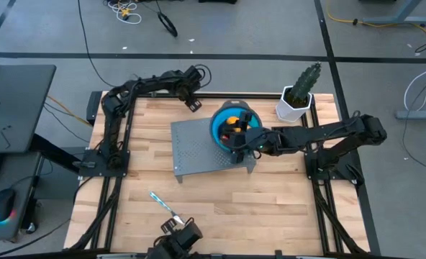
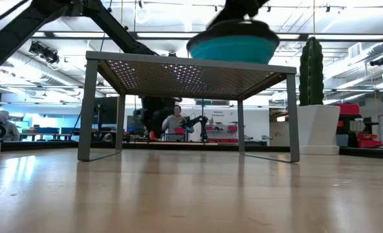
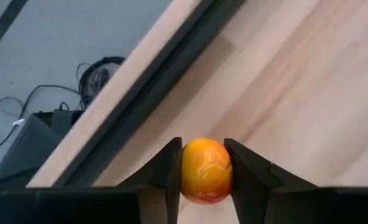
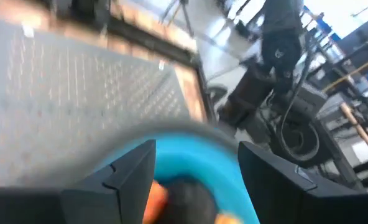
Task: Pick & Place Fruit
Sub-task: Put the orange pear into the blue strainer bowl on the shelf
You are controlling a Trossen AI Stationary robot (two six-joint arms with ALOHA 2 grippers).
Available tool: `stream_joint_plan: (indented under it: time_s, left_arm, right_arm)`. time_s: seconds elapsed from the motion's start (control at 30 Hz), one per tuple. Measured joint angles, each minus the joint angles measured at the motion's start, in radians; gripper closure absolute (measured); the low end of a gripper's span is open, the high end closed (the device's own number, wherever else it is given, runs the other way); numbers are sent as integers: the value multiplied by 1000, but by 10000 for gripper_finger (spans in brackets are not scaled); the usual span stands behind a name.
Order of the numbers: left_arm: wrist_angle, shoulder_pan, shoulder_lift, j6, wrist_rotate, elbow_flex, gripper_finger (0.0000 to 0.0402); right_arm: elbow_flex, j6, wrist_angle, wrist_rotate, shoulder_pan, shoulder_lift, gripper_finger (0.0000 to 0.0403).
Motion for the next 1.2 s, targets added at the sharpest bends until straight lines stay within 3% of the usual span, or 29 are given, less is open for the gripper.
stream_joint_plan:
  time_s: [0.23, 0.5, 0.7, 0.93, 1.2]
  left_arm:
    - [-22, -6, -73, 26, 10, 0, 299]
    - [-67, -14, -203, 60, 12, -1, 300]
    - [-75, -45, -369, 60, 13, -1, 301]
    - [77, -177, -573, 71, 102, 0, 298]
    - [284, -391, -645, 97, 149, -21, 295]
  right_arm:
    - [0, 18, 5, -6, 0, -10, 165]
    - [0, 21, 22, 135, 9, -32, 165]
    - [0, 50, 21, 217, 44, -79, 165]
    - [0, 68, 15, 324, 98, -123, 165]
    - [-17, 79, 19, 367, 106, -136, 165]
